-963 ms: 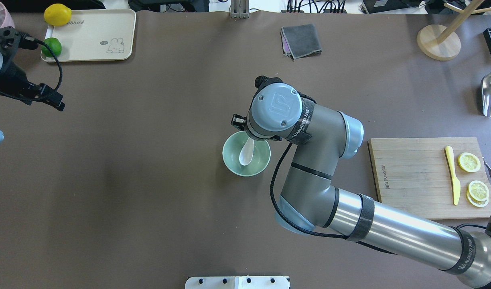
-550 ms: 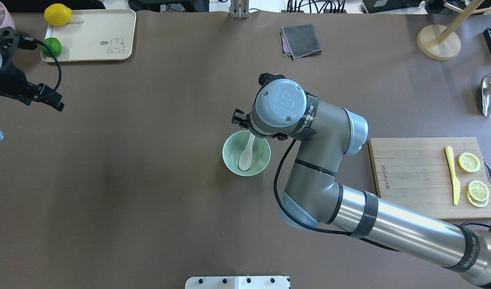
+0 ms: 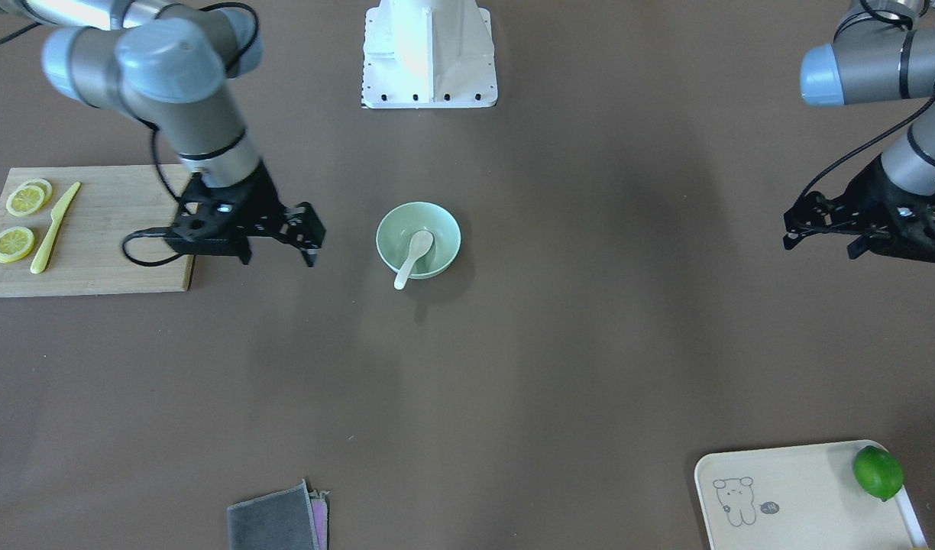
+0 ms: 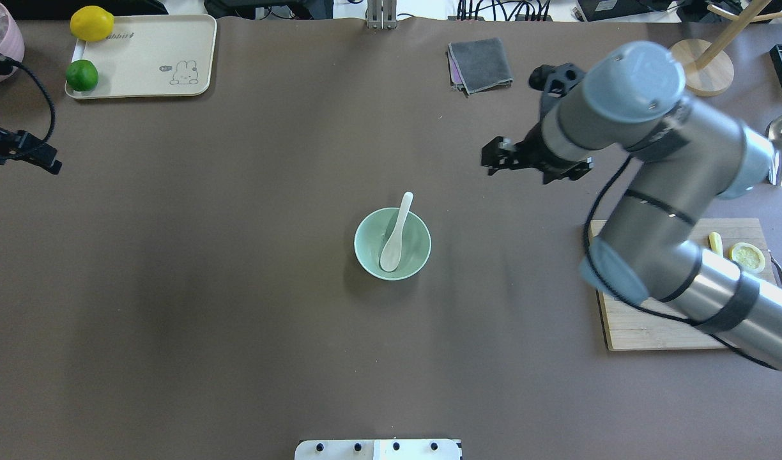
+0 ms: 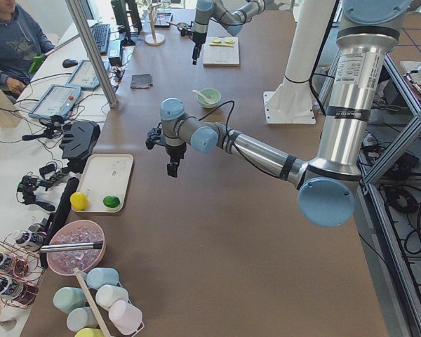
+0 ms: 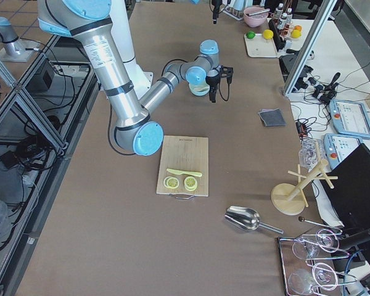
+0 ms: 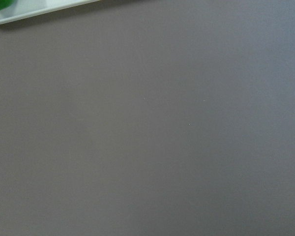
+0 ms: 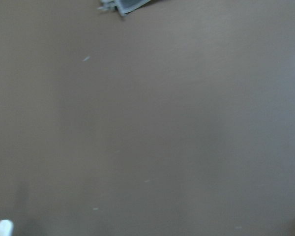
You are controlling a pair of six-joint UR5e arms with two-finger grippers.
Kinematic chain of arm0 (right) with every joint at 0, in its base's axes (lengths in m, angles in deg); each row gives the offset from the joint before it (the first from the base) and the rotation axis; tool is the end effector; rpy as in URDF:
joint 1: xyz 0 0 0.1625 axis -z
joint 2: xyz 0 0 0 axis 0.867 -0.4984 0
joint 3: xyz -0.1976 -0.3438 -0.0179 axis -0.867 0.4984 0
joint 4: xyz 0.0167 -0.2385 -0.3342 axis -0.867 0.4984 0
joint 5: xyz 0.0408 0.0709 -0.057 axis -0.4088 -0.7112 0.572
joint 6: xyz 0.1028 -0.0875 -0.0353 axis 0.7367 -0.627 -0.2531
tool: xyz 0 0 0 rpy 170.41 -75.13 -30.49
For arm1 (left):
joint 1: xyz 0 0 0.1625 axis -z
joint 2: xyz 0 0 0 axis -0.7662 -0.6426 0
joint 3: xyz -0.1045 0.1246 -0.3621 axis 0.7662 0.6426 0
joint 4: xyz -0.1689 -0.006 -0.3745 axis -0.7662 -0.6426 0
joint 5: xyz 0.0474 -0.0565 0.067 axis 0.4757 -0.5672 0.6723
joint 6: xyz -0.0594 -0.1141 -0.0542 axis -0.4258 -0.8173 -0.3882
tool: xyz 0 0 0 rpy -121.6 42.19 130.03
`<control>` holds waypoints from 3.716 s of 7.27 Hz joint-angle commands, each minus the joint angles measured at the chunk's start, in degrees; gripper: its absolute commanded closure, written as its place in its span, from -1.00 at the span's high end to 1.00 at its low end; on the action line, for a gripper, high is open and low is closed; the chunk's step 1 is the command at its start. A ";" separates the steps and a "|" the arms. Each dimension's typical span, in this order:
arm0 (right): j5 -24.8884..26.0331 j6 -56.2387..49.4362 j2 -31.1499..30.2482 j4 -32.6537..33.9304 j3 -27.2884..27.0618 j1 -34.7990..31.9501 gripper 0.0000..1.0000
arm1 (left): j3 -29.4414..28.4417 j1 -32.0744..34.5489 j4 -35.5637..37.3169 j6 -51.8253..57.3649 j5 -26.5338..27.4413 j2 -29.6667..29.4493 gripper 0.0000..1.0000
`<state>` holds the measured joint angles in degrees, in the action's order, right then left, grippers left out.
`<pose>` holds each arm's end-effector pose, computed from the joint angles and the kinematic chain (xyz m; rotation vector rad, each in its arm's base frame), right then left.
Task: Place spoon in bowl
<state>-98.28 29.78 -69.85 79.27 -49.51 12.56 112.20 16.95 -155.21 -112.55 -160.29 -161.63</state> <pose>-0.3620 -0.5020 0.3008 0.1233 -0.8835 0.1606 0.1709 -0.5196 0.4811 0.1576 0.7849 0.1647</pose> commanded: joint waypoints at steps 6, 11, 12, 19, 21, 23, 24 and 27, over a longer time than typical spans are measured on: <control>-15.40 -67.65 -29.86 0.14 7.39 -35.48 1.00 | -6.60 21.72 1.04 30.78 -5.11 14.49 0.97; -17.69 -68.24 -33.44 -0.74 7.26 -39.55 1.00 | -5.45 21.46 1.30 29.03 -7.91 13.72 0.97; -17.95 -68.41 -34.15 -0.83 7.43 -39.73 1.00 | -5.37 21.46 1.82 28.94 -7.92 13.45 0.97; -21.20 -68.24 -34.69 -0.56 7.61 -39.73 1.00 | -2.64 21.46 12.90 29.46 -7.75 10.82 0.97; -21.12 -68.32 -34.60 -0.83 7.52 -39.73 1.00 | -2.47 21.72 12.90 29.46 -7.74 11.07 0.97; -19.89 -68.50 -34.69 -0.83 7.52 -39.73 1.00 | -2.73 21.64 12.90 29.46 -7.75 11.08 0.97; -19.10 -68.50 -34.69 -0.83 7.60 -39.73 1.00 | -2.82 21.63 12.90 29.46 -7.74 11.25 0.97; -19.01 -68.50 -34.77 -0.74 7.52 -39.73 1.00 | -2.30 21.63 12.90 29.46 -7.66 11.34 0.97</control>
<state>-117.40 -38.72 -104.56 78.45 -41.92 -27.17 109.78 38.61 -142.31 -83.08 -167.96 -150.32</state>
